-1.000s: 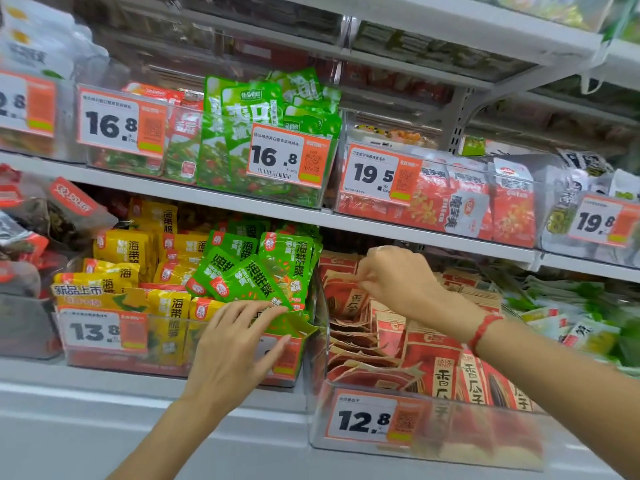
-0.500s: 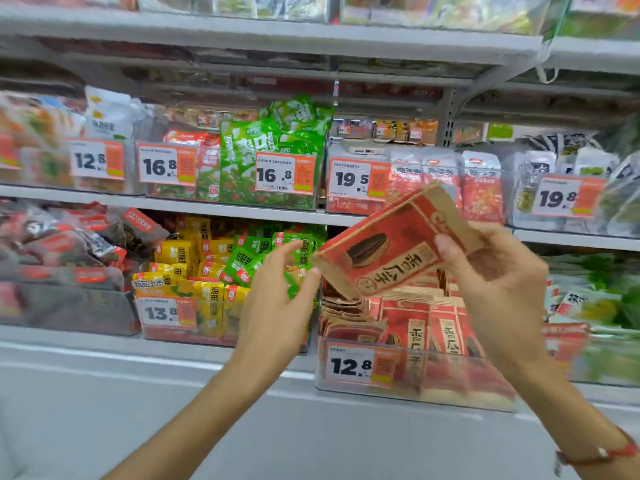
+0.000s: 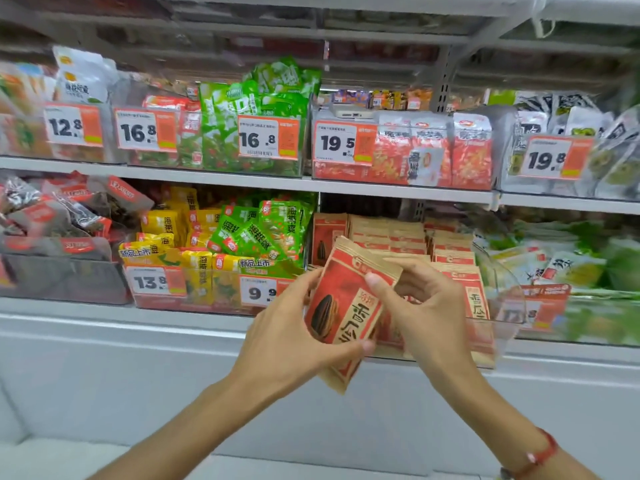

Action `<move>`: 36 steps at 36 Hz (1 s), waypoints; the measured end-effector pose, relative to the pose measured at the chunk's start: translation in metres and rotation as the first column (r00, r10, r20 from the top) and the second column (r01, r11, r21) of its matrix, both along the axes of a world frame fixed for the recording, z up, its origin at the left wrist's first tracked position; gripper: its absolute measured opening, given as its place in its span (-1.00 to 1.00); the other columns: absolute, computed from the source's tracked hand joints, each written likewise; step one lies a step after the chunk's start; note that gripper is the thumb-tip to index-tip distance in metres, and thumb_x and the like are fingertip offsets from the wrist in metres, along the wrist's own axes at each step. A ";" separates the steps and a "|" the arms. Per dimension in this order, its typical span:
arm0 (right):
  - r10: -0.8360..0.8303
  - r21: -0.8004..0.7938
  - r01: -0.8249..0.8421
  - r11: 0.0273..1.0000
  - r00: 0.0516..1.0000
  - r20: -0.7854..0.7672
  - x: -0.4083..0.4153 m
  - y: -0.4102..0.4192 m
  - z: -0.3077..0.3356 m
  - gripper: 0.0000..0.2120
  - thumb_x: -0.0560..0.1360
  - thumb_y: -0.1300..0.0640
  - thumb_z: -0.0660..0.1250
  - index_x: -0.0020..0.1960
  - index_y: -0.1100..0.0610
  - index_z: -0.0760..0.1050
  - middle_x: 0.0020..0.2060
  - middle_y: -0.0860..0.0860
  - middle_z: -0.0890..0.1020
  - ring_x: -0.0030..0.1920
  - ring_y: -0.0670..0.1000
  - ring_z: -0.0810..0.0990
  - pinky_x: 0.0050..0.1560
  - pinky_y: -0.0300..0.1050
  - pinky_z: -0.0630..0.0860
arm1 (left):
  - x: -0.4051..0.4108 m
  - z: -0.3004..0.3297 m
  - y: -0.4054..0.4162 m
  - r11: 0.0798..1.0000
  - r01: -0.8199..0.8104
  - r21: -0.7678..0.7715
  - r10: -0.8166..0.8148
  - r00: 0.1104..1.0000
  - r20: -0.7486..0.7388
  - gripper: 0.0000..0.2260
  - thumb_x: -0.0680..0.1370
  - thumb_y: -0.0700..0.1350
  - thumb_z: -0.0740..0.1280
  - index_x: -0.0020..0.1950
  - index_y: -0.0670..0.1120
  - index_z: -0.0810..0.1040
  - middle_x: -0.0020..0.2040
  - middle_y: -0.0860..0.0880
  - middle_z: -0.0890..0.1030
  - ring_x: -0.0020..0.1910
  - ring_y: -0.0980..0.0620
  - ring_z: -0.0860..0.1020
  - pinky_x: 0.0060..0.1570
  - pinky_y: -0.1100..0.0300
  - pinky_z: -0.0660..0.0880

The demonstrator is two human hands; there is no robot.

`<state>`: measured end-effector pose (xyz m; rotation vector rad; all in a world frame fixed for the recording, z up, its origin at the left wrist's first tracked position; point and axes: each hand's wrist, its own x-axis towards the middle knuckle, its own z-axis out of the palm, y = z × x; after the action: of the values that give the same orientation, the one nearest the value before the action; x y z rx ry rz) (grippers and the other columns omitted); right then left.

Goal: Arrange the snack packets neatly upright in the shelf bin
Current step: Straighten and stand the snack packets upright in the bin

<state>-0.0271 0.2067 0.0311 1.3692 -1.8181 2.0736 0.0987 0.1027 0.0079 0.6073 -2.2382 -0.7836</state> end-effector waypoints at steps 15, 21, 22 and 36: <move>0.222 0.425 -0.302 0.853 0.948 0.228 -0.022 -0.005 -0.005 -0.49 0.32 -0.11 0.45 0.25 -0.21 0.41 0.11 -0.26 0.60 0.09 -0.31 0.56 0.07 -0.27 0.51 | -0.007 0.011 -0.031 0.869 0.234 0.435 -0.082 0.937 -0.340 -0.85 0.50 -0.11 0.41 0.07 -0.04 0.63 -0.03 0.05 0.70 -0.04 0.06 0.67 -0.08 0.10 0.64; 0.209 0.402 -0.235 0.885 0.972 0.109 -0.017 -0.007 -0.010 -0.50 0.38 0.04 0.50 0.25 -0.20 0.40 0.05 -0.24 0.61 0.05 -0.34 0.55 -0.09 -0.44 0.50 | -0.009 0.010 -0.026 0.880 0.150 0.451 0.096 0.874 -0.477 -0.85 0.50 -0.11 0.42 0.04 0.07 0.60 -0.10 0.23 0.68 -0.09 0.26 0.65 -0.17 0.31 0.59; 0.163 0.377 -0.169 0.911 0.985 0.048 -0.016 -0.008 -0.010 -0.51 0.36 0.04 0.52 0.20 -0.22 0.43 0.00 -0.24 0.62 0.03 -0.32 0.55 -0.10 -0.43 0.51 | -0.009 0.010 -0.022 0.886 0.130 0.445 0.124 0.858 -0.498 -0.83 0.48 -0.11 0.45 0.03 0.08 0.59 -0.11 0.24 0.67 -0.12 0.31 0.63 -0.21 0.38 0.56; 0.248 0.384 -0.183 0.905 0.961 -0.126 0.011 -0.001 0.003 -0.68 0.35 -0.02 0.51 0.06 -0.17 0.53 -0.05 -0.29 0.64 -0.03 -0.22 0.61 -0.05 -0.26 0.58 | -0.004 0.014 -0.028 0.805 0.219 0.551 -0.006 0.932 -0.362 -0.33 0.14 0.24 0.54 0.23 0.24 0.50 0.10 0.17 0.61 0.04 0.16 0.64 -0.02 0.22 0.60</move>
<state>-0.0163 0.2061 0.0336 1.8551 -2.1416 1.6820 0.0944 0.0745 0.0222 0.5568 -1.7026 -1.5478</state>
